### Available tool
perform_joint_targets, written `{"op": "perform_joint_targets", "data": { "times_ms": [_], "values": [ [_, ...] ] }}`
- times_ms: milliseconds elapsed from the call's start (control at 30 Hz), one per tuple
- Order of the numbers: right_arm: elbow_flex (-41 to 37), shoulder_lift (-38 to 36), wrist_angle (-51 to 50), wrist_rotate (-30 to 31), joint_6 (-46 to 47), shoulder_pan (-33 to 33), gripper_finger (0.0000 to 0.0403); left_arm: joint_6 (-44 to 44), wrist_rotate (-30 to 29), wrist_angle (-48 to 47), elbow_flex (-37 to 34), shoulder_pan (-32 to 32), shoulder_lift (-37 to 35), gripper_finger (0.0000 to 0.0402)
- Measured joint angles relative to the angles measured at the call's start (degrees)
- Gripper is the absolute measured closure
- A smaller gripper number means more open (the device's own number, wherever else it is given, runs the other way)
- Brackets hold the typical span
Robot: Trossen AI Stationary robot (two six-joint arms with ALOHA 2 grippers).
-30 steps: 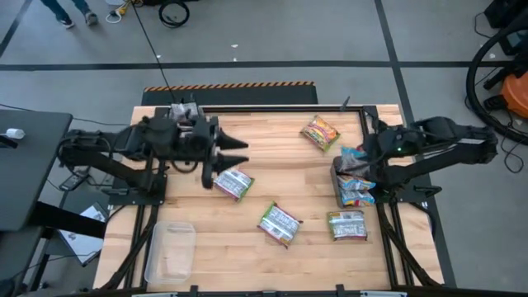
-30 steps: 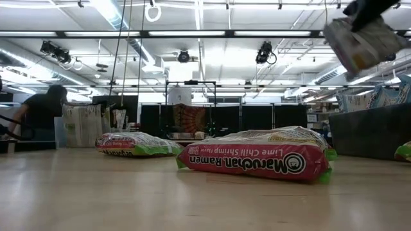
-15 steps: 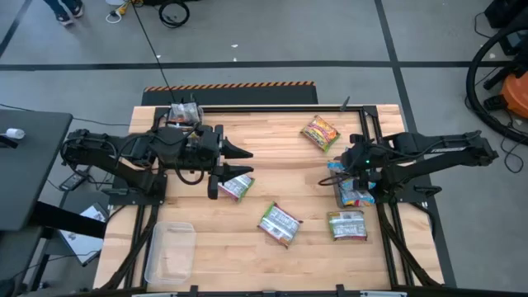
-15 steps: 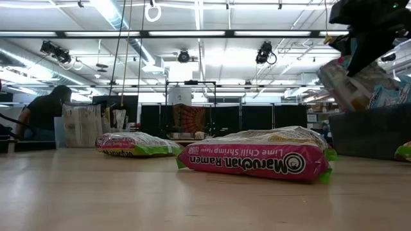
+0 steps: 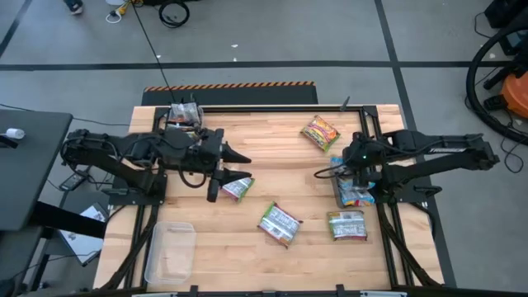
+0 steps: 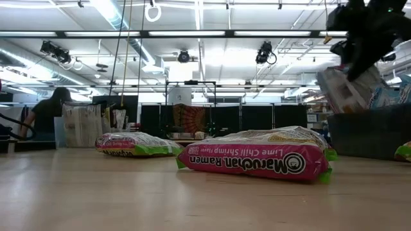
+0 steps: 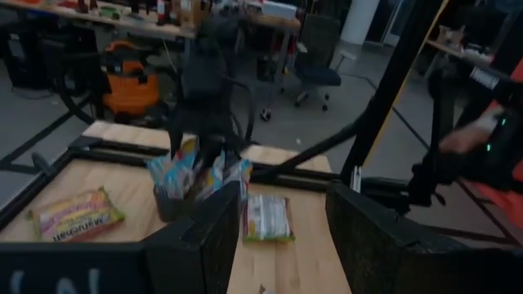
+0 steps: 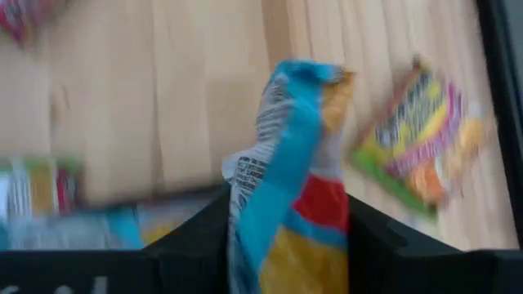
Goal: Sort Maruchan noodles
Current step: Put the blue noodle pack into the black bin
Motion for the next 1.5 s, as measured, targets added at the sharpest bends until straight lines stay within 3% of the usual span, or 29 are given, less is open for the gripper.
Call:
{"op": "perform_joint_targets", "data": {
  "times_ms": [267,567,733,933,1067,1200,1500],
  "values": [
    [7.7,1.2,-16.6,-1.6,-2.1,-2.1,0.0198,-5.8,-0.3,0.0,-4.6,0.0,0.1,0.0216],
    [6.6,5.6,-7.5,3.7,-0.6,-4.2,0.0212,-10.8,-1.3,3.7,-9.3,0.3,0.0,0.0216],
    [5.1,12.6,-13.2,0.0,4.2,-5.9,0.0240,-13.6,-1.8,3.4,-12.1,0.3,0.0,0.0216],
    [5.0,16.6,-17.0,-9.4,6.7,-4.7,0.0289,-13.6,-1.0,2.6,-12.6,0.3,0.0,0.0216],
    [5.0,17.8,-13.0,-7.2,7.5,-4.4,0.0307,-11.8,-0.7,2.5,-12.6,0.3,0.0,0.0216],
    [5.0,19.8,-12.3,-4.7,7.1,-5.2,0.0308,-11.3,1.3,0.0,-12.6,0.2,-0.5,0.0216],
    [6.8,21.3,-21.2,-7.3,6.0,-5.7,0.0286,-11.3,1.4,-9.6,-12.6,0.2,-4.9,0.0216]
  ]
}}
